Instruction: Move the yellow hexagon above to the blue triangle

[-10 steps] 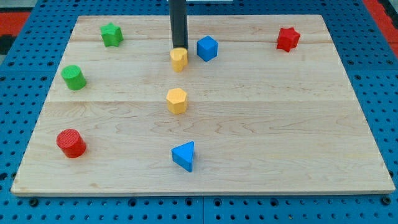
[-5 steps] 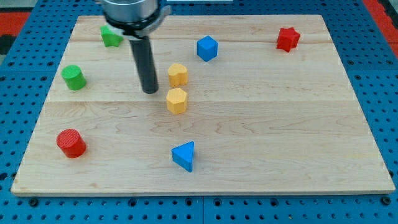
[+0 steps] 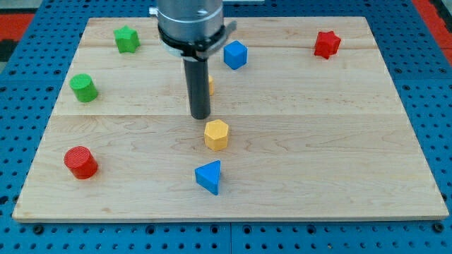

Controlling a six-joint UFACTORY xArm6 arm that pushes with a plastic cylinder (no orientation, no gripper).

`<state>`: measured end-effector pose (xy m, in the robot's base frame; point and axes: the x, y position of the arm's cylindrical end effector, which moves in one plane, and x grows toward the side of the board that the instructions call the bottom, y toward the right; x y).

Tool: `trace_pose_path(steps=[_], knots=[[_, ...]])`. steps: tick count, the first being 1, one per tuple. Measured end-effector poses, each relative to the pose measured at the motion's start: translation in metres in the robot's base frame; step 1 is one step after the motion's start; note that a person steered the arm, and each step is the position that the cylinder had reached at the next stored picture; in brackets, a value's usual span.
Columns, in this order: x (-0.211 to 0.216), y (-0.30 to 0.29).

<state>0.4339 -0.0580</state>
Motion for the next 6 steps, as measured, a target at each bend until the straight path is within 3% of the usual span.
trace_pose_path(steps=[1, 2, 4, 6], knots=[[-0.001, -0.065], [-0.02, -0.089], [-0.072, -0.056], [-0.061, 0.008]])
